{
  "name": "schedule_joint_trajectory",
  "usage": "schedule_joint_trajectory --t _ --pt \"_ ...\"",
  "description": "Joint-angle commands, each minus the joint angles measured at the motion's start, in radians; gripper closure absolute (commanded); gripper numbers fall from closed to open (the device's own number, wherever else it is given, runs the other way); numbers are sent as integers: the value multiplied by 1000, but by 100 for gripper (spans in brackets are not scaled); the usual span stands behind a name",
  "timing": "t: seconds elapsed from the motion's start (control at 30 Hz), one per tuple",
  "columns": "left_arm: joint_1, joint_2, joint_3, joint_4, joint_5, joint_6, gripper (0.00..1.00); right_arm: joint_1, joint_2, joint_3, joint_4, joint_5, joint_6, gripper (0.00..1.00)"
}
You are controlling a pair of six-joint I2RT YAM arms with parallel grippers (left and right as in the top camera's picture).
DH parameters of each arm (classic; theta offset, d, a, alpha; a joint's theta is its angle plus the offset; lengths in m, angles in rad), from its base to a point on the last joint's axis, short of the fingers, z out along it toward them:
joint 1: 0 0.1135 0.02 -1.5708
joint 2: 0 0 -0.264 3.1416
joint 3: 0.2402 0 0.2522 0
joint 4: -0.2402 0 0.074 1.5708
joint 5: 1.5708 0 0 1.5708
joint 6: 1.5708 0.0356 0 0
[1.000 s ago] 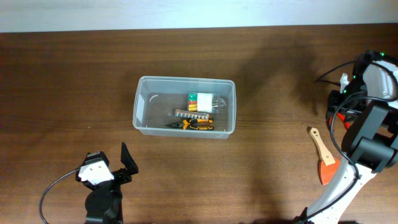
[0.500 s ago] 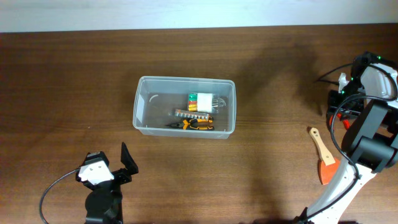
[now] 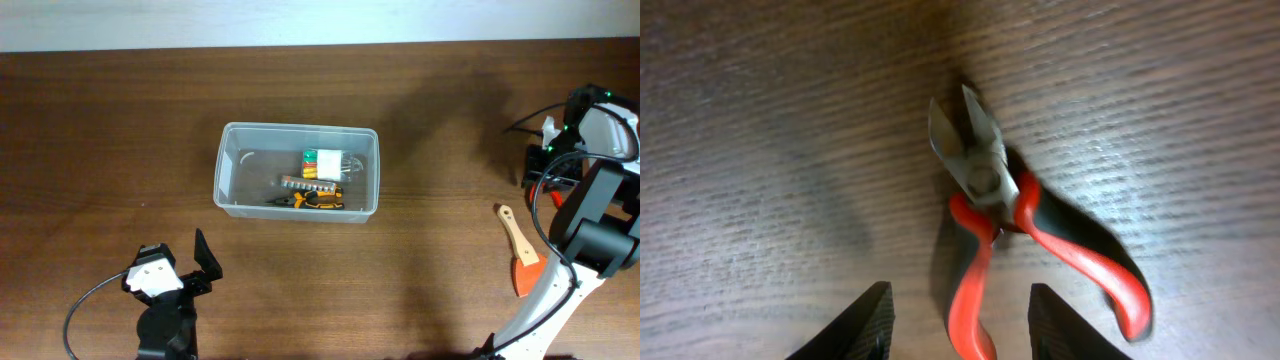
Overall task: Pack container
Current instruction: 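Move the right gripper right and lower onto the red-handled cutters, then grasp the red cutters and carry them over the container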
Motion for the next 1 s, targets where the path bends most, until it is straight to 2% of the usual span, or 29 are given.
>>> schedule_joint_trajectory --t 0.0,0.13,0.33,0.53,0.7,0.97 --pt "-3 -6 -3 -2 -3 9 1 -5 -13 -44 21 -13 -2 57" --pt "-3 -6 -3 -2 -4 9 1 -5 -13 -68 38 -13 -2 59" --pt "-3 -6 -3 -2 -3 9 1 -5 -13 -68 41 -13 -2 89" --pt "-3 -6 -3 -2 -3 9 1 -5 -14 -66 34 -13 40 96" --pt "-3 -6 -3 -2 -3 9 1 10 -16 -44 34 -13 47 96" --pt "-3 -6 -3 -2 -3 9 1 117 -16 140 -38 -14 46 96"
